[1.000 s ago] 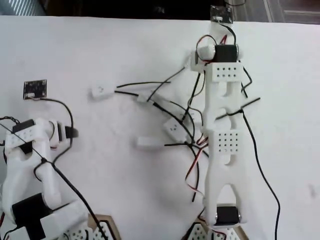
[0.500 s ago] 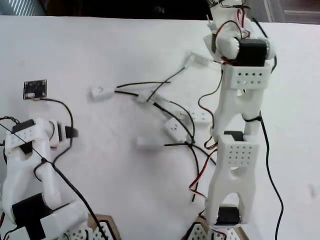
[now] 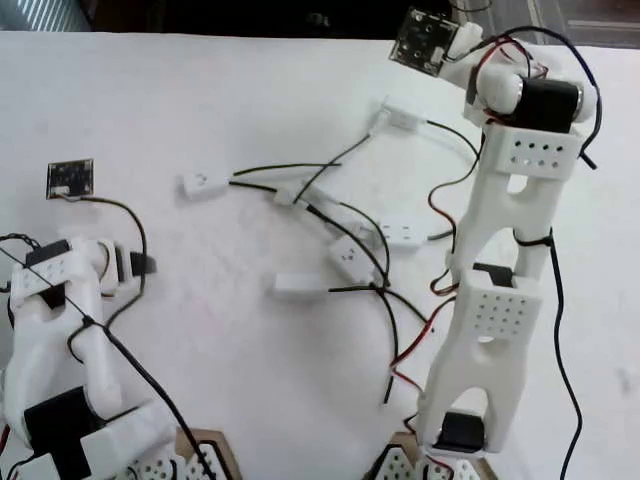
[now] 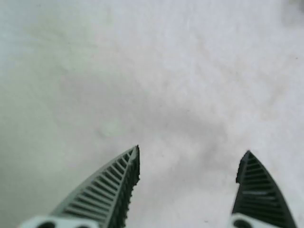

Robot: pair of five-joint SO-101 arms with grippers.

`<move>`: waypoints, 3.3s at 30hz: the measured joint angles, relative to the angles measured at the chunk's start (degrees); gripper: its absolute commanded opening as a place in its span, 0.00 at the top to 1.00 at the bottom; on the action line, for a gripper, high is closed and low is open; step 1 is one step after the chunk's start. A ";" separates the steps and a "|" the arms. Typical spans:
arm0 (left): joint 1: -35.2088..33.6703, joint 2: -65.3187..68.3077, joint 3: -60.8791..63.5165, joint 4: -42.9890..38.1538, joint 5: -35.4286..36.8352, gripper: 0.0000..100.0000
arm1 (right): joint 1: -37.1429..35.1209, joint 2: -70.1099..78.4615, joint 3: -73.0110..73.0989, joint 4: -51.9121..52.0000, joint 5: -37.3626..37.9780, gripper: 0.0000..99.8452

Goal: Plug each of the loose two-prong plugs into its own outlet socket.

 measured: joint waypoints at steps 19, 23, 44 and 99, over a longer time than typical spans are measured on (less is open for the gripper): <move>0.00 0.00 0.00 0.00 0.00 0.68 | 0.18 -36.31 75.34 -4.84 29.54 0.98; 0.00 0.00 0.00 0.00 0.00 0.68 | 0.88 -42.29 93.10 -11.69 40.26 0.98; 0.44 0.00 0.00 0.00 0.00 0.68 | 9.41 -49.67 114.11 -27.52 25.93 0.88; 0.88 0.00 0.00 -1.05 0.00 0.71 | 0.62 -56.18 135.91 -37.36 -105.93 0.88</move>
